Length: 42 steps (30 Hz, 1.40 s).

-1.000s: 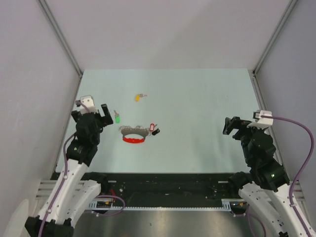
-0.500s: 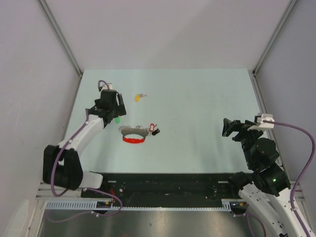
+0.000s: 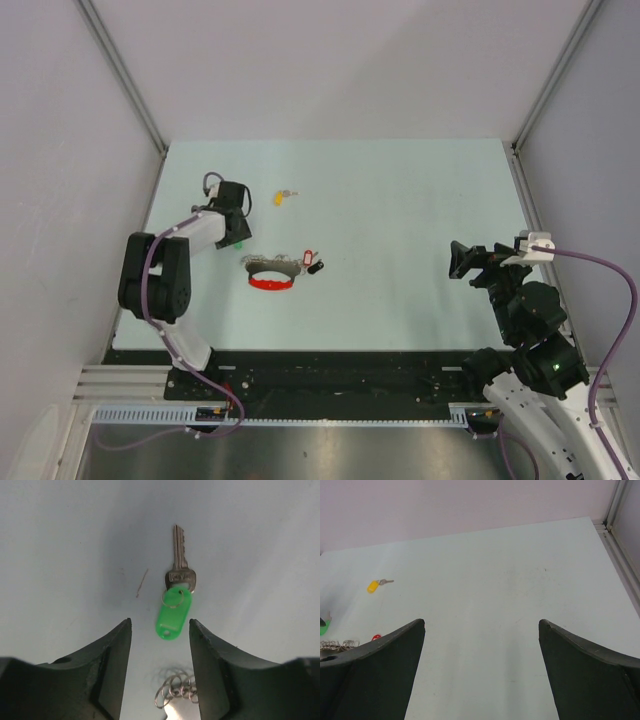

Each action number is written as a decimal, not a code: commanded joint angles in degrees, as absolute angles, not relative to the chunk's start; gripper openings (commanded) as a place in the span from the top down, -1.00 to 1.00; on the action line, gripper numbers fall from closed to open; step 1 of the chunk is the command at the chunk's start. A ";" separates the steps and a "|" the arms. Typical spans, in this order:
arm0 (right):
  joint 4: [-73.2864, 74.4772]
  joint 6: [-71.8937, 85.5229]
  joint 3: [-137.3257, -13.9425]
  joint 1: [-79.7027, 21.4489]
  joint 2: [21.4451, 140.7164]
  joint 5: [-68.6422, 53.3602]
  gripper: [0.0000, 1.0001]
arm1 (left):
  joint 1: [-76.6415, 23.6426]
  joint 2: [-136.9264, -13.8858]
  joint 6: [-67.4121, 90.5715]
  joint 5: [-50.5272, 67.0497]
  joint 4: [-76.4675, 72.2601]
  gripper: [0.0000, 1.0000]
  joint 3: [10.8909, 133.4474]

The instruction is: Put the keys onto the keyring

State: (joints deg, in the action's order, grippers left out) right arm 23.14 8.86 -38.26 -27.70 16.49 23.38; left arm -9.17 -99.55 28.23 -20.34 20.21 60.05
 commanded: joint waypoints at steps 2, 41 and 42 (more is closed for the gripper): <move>20.04 7.65 -37.88 -28.04 16.26 22.68 -0.99 | -7.38 -104.76 31.03 -18.11 18.37 0.00 64.95; 19.34 7.38 -37.88 -26.98 17.31 18.37 -0.96 | -42.44 -127.88 19.78 1.67 29.79 0.53 99.30; 19.34 7.38 -37.88 -26.90 17.40 18.28 -0.96 | -44.89 -128.23 19.17 2.19 29.79 0.51 100.10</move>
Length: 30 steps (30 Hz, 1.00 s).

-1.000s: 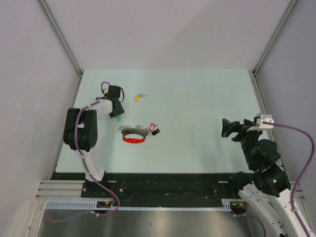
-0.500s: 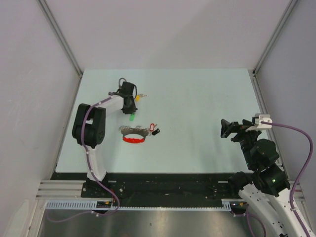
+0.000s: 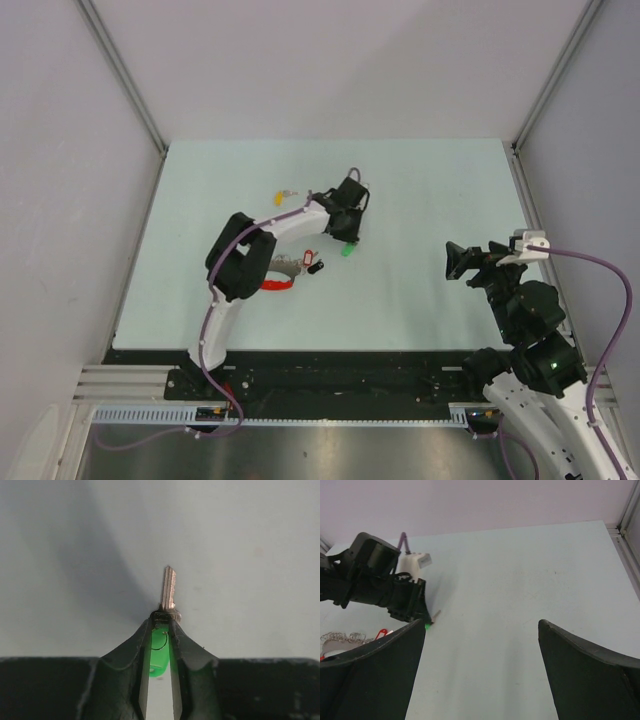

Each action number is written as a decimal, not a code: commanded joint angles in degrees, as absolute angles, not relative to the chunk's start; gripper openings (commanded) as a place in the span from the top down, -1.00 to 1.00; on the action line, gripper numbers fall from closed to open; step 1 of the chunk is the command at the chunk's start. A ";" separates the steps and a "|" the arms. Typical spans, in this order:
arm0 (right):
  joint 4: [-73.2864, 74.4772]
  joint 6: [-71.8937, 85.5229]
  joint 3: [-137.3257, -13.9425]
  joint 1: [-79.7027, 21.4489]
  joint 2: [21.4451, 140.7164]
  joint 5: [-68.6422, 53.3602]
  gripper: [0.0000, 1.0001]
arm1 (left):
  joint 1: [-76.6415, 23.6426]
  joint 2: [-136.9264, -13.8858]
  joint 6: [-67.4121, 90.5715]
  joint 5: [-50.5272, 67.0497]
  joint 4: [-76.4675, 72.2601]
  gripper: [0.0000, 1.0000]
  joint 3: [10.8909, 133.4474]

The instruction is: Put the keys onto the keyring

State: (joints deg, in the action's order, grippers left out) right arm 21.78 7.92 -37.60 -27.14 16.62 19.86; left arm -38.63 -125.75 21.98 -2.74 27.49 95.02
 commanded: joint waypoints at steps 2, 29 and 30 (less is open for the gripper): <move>19.51 7.38 -37.97 -26.81 18.10 17.58 -0.96 | -46.75 -127.62 19.07 2.55 29.36 0.44 100.98; 28.83 -3.59 -59.58 -36.12 79.52 15.45 -0.65 | -27.79 -63.20 16.98 -9.05 35.31 -0.92 59.68; 28.65 -6.21 -60.55 -36.82 81.54 17.21 -0.62 | -26.90 -61.19 15.83 -8.97 35.94 -0.94 59.50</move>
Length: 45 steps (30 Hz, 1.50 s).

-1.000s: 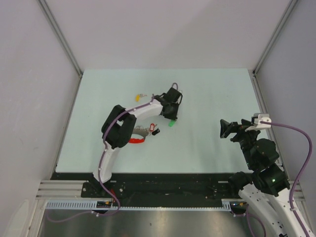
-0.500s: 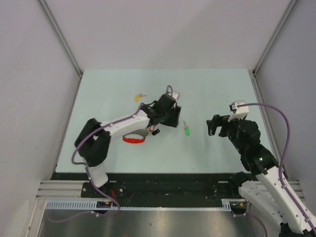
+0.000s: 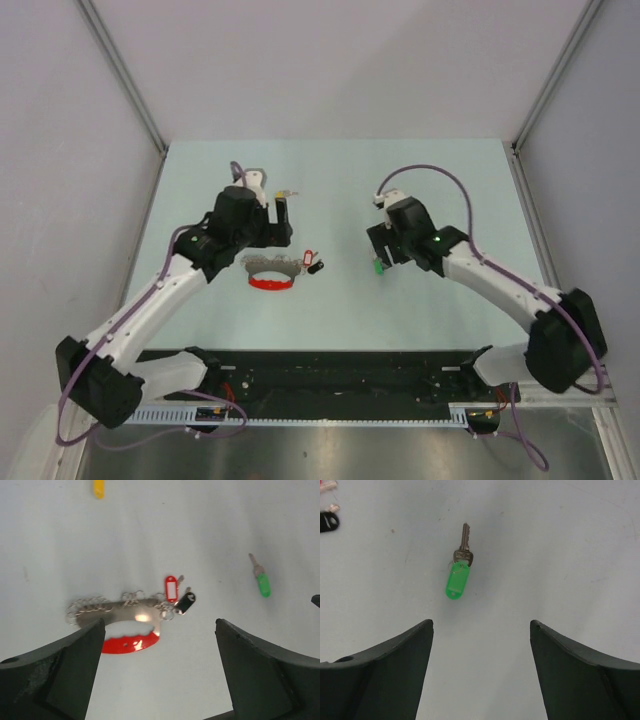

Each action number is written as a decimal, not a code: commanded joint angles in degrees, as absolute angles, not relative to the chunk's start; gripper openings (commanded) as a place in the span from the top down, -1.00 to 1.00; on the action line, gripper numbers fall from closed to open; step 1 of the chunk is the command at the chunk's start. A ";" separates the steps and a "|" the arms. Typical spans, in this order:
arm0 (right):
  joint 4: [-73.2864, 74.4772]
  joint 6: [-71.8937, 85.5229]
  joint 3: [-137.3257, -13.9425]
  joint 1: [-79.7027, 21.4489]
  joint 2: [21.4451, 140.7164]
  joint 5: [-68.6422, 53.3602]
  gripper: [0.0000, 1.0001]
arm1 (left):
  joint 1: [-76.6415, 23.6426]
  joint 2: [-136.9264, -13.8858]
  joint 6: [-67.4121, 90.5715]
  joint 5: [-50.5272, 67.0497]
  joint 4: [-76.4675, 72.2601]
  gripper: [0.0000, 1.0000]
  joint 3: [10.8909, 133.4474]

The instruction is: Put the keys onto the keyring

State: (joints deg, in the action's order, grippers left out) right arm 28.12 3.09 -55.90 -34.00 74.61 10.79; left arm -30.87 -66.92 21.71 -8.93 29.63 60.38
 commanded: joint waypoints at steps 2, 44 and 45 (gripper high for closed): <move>28.83 -8.60 -62.74 -37.79 87.17 17.75 -0.54 | -24.71 -59.51 13.46 -10.28 36.91 -1.00 58.89; 26.89 -20.31 -71.28 -38.76 106.44 11.08 0.99 | -24.35 -55.02 10.55 -20.39 28.21 -1.00 49.13; 26.98 -19.52 -71.28 -38.67 105.83 10.73 1.00 | -24.43 -54.93 10.46 -20.30 28.30 -1.00 49.13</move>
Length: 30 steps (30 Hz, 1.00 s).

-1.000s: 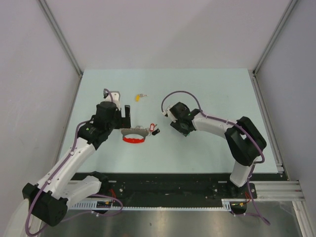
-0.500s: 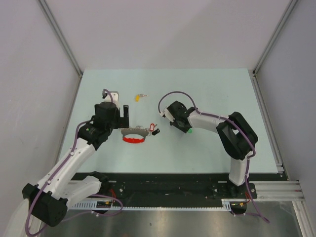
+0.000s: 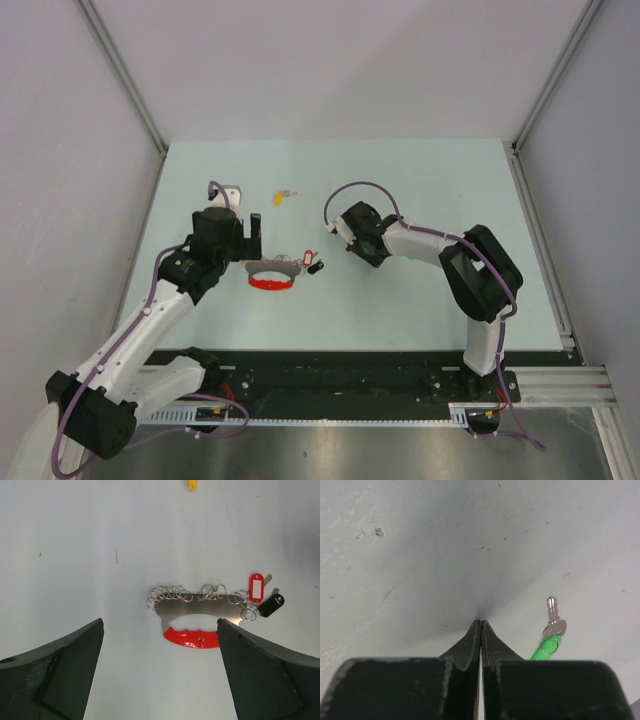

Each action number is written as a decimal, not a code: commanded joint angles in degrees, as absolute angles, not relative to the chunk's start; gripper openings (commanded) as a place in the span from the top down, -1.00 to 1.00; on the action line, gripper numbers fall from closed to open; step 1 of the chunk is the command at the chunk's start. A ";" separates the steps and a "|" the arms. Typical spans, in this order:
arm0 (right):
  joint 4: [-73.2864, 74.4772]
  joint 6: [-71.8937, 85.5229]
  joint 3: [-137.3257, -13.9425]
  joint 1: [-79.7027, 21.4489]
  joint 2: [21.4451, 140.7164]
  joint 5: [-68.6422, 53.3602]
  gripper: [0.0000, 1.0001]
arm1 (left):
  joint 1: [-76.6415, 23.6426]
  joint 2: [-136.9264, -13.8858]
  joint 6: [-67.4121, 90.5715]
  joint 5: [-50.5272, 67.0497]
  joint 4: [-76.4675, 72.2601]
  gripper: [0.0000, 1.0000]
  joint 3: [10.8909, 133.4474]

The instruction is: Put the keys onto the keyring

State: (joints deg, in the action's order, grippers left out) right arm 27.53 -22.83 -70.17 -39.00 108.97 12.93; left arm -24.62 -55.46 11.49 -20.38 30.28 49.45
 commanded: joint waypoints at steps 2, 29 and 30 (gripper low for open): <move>27.24 -18.03 -71.28 -38.58 105.21 9.76 1.00 | -24.35 -54.84 10.46 -20.13 28.21 -1.00 49.04; 28.57 26.63 -69.35 -18.37 103.36 8.53 0.46 | -24.35 -54.14 10.20 -19.60 27.95 -1.00 48.60; 28.48 26.89 -69.35 -18.46 103.62 8.70 0.47 | -24.35 -54.14 10.20 -19.60 27.95 -1.00 48.60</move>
